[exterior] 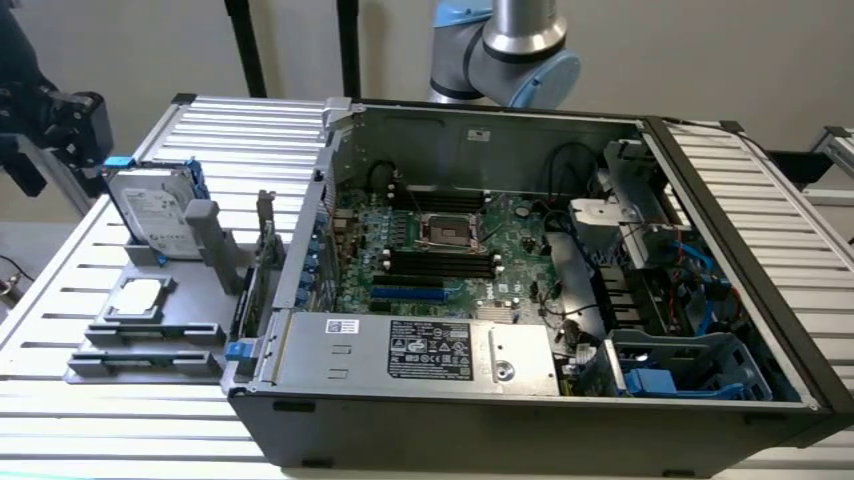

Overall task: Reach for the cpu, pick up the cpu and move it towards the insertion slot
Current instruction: 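Pick up the cpu and move it towards the insertion slot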

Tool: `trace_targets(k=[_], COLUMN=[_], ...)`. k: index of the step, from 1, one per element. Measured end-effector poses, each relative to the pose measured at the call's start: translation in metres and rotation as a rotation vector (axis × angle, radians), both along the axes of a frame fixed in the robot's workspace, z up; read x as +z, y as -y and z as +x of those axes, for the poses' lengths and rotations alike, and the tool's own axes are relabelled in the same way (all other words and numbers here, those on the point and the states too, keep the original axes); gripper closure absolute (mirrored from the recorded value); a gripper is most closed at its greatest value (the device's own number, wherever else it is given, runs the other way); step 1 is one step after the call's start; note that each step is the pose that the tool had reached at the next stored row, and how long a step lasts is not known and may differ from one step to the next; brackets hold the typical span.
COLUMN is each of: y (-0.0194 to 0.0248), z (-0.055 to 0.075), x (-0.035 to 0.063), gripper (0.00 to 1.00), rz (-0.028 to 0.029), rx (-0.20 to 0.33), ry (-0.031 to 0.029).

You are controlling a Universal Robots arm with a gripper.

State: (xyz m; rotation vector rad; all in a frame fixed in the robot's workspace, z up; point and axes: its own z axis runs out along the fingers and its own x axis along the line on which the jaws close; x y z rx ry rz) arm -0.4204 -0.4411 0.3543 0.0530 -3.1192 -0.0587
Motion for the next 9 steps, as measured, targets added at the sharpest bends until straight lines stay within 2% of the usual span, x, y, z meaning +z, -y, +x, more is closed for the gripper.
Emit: trace_targets(k=[4,9], y=[-0.0002,-0.0001], z=[-0.003,-0.004], x=[-0.0074,-0.0163], gripper=[0.4,0.4], rz=[0.0001,0.0], rx=[0.014,0.018], ry=[0.0023,0.0025])
